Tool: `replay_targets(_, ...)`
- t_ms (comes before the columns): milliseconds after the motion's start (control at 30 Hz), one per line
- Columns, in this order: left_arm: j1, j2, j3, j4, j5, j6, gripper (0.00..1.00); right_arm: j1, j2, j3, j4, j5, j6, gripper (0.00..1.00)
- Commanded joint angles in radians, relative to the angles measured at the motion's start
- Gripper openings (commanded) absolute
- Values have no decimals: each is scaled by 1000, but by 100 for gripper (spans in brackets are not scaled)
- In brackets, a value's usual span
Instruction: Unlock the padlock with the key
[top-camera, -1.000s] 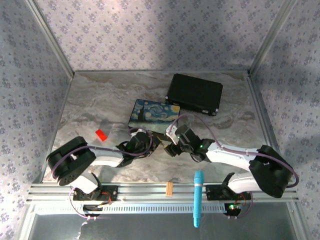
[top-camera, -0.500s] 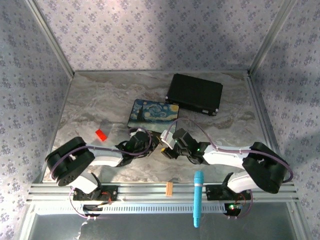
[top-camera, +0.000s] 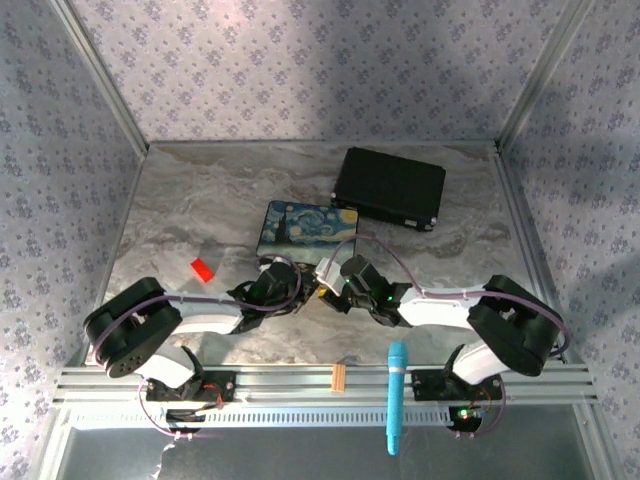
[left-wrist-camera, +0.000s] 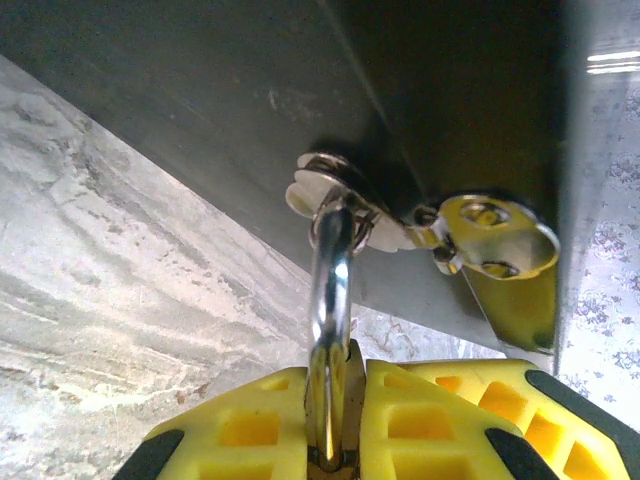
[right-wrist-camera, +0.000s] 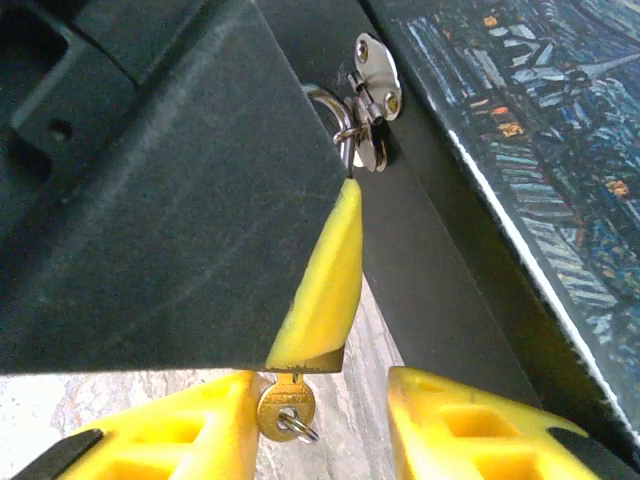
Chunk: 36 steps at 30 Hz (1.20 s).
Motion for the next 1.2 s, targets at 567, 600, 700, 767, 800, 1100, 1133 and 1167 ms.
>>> replay_targets(567, -5, -25, -37, 51, 32, -14, 0, -181, 23, 13, 60, -299, 163, 13)
replay_targets(600, -5, -22, -39, 56, 34, -14, 0, -195, 25, 9, 68, -309, 184, 13)
replay_targets(700, -5, -21, -46, 69, 39, -23, 0, -236, 23, 7, 68, -328, 228, 13)
replay_targets(767, -5, -24, -48, 73, 41, -23, 0, -235, 21, 13, 42, -292, 229, 14)
replay_targets(800, -7, -25, -48, 75, 42, -21, 0, -235, 24, 14, 37, -285, 231, 14)
replay_targets(1100, -5, -23, -51, 69, 32, -19, 0, -260, 42, 13, 31, -293, 314, 18)
replay_targets(1133, -6, -22, -52, 66, 29, -18, 0, -261, 39, 11, 24, -293, 320, 20)
replay_targets(1167, -6, -22, -52, 62, 26, -18, 0, -262, 37, 11, 22, -294, 330, 21)
